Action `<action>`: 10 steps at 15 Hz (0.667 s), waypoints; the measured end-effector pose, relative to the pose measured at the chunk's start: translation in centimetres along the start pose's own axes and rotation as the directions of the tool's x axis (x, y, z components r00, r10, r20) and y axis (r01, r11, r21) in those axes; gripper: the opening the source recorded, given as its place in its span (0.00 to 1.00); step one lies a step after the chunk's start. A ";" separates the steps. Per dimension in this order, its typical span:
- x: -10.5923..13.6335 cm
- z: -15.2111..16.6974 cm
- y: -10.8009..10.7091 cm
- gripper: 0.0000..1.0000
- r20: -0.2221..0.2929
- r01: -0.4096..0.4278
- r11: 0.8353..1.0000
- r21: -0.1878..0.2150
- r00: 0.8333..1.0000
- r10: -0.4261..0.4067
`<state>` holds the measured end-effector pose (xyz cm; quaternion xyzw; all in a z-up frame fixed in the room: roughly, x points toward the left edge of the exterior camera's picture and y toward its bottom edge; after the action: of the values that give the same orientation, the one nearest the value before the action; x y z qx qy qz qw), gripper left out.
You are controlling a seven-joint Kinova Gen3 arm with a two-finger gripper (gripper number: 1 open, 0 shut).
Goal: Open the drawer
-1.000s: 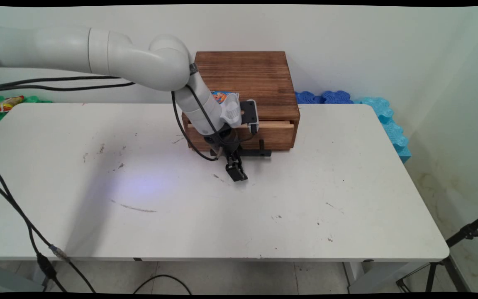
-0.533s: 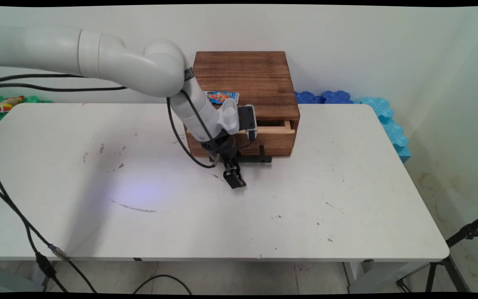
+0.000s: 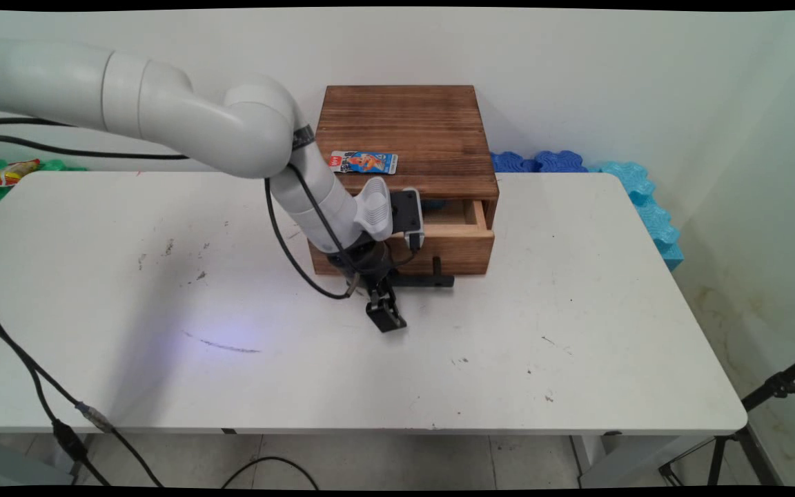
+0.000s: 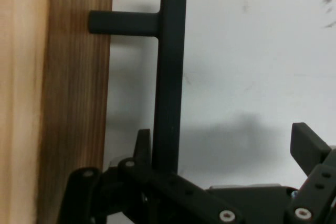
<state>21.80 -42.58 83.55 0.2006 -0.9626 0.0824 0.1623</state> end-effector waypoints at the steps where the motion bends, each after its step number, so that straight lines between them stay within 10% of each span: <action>1: -0.1 -0.1 0.5 1.00 -0.002 0.001 1.000 -0.002 1.000 -0.001; 10: -0.5 -1.1 4.4 1.00 -0.015 0.004 1.000 -0.019 1.000 -0.004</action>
<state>20.73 -38.16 84.04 0.2003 -0.9617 0.0745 0.1717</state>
